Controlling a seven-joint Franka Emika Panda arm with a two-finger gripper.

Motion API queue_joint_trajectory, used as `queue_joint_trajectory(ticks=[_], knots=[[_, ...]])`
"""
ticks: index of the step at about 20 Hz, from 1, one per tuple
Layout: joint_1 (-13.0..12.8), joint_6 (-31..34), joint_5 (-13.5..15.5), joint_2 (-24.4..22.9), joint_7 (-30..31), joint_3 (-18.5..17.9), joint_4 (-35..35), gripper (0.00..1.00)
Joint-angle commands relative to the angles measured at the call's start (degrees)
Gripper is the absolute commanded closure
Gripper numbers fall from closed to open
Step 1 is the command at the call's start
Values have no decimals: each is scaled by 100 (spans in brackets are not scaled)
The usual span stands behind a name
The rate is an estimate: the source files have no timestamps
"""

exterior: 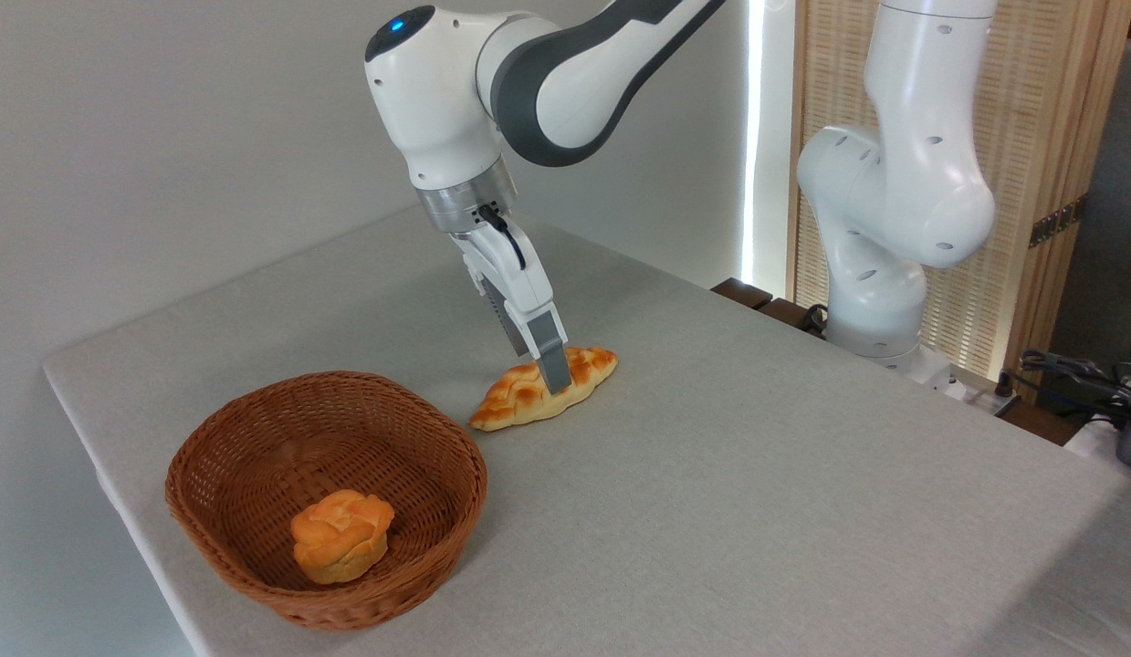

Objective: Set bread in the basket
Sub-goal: 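Lower the open gripper down onto the braided bread roll, then close the gripper fingers around the middle of the braided roll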

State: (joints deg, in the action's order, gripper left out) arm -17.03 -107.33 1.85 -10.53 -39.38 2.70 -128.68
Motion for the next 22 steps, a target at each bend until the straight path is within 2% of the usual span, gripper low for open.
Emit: queue_joint_trajectory(ticks=[1, 19, 21, 22], knots=[[-37, -112, -89, -11, 18, -6, -69, 0], [-37, -315, -168, 24, 36, 82, -315, 0], [-37, -315, -168, 33, 27, 82, -324, 2], [-37, -315, -176, 33, 27, 82, -333, 7]])
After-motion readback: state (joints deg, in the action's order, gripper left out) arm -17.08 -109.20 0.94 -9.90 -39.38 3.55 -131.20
